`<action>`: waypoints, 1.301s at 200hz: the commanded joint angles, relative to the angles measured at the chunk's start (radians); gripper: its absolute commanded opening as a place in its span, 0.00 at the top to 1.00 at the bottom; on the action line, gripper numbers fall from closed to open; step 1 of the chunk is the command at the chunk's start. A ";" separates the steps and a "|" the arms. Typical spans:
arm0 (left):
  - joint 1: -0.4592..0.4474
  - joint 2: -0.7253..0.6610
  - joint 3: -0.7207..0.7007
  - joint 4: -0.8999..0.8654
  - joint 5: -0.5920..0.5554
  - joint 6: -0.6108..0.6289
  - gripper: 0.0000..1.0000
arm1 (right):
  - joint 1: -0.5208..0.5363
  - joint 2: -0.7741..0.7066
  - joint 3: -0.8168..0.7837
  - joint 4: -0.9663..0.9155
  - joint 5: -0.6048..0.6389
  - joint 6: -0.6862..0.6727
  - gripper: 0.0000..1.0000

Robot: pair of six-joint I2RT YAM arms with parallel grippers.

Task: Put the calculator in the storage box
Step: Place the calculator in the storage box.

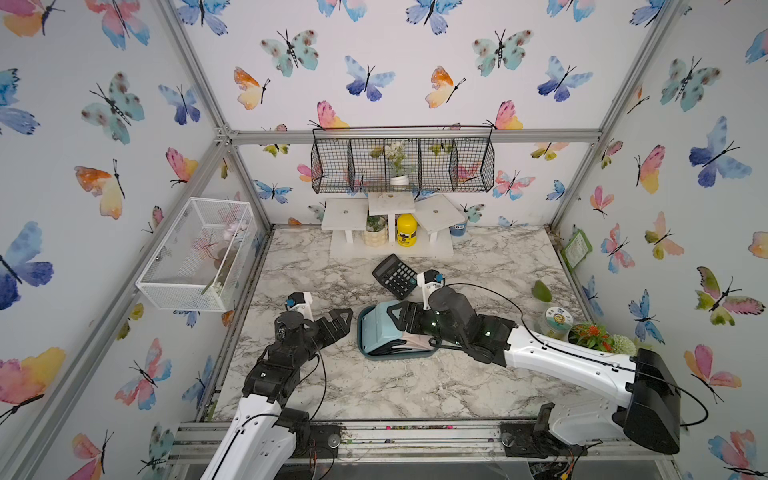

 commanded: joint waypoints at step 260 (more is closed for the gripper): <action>0.000 1.329 0.855 0.141 0.146 0.382 0.09 | -0.284 -0.345 -0.407 -0.129 -0.147 -0.147 0.02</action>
